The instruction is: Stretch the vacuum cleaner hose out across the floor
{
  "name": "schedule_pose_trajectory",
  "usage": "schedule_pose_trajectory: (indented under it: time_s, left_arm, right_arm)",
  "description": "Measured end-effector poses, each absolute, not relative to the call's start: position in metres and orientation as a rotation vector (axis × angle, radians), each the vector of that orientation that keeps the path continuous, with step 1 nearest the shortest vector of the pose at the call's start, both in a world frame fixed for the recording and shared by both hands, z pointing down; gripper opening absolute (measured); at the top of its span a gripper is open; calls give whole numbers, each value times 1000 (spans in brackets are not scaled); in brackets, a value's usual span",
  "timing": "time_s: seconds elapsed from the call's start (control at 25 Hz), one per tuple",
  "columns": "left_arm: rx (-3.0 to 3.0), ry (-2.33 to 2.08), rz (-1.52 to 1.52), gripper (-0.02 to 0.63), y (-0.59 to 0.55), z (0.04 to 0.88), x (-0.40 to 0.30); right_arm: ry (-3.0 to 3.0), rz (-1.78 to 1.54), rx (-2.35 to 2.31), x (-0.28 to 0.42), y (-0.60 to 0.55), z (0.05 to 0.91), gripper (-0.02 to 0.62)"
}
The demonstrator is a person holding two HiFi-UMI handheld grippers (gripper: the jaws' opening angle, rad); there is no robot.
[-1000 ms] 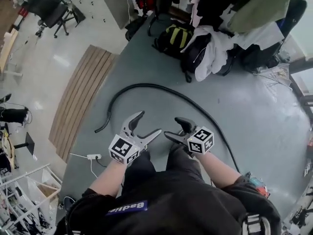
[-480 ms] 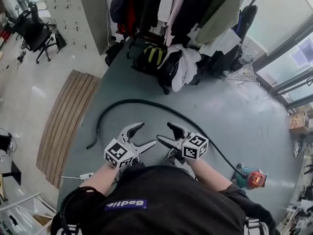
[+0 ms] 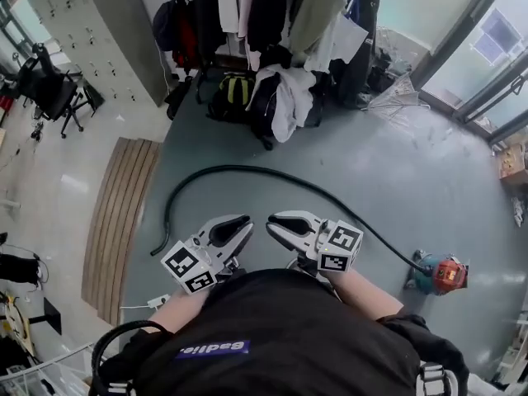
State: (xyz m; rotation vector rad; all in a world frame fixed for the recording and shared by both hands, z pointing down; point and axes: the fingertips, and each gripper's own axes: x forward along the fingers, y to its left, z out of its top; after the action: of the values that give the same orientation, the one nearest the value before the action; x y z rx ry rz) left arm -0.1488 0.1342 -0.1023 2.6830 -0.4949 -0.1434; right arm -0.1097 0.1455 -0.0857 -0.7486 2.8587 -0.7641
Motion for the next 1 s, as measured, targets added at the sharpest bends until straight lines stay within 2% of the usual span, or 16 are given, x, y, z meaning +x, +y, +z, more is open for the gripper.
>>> schedule_pose_trajectory:
  time_s: [0.08,0.12,0.36,0.68,1.0]
  left_arm:
    - [2702,-477,-144,12,151,-107,-120]
    - [2719,-456,-135,9,160,-110,-106]
    - [2830,-326,-70,8,187,-123,-61]
    - [2872,-177,-33,8,175,-127,-48]
    - [2887,-152,-21,8,185,-123,-58]
  right_arm:
    - [2834,-702,-732,-86,166,-94,22]
    - [2814,-686,-726,-76,175,-98,17]
    - [2776,-536,-795,-48,186,-125,17]
    - [2716,-444,-1058,-39,174,-134,5]
    - [2707,-464,-1090,-47,181,-133,5]
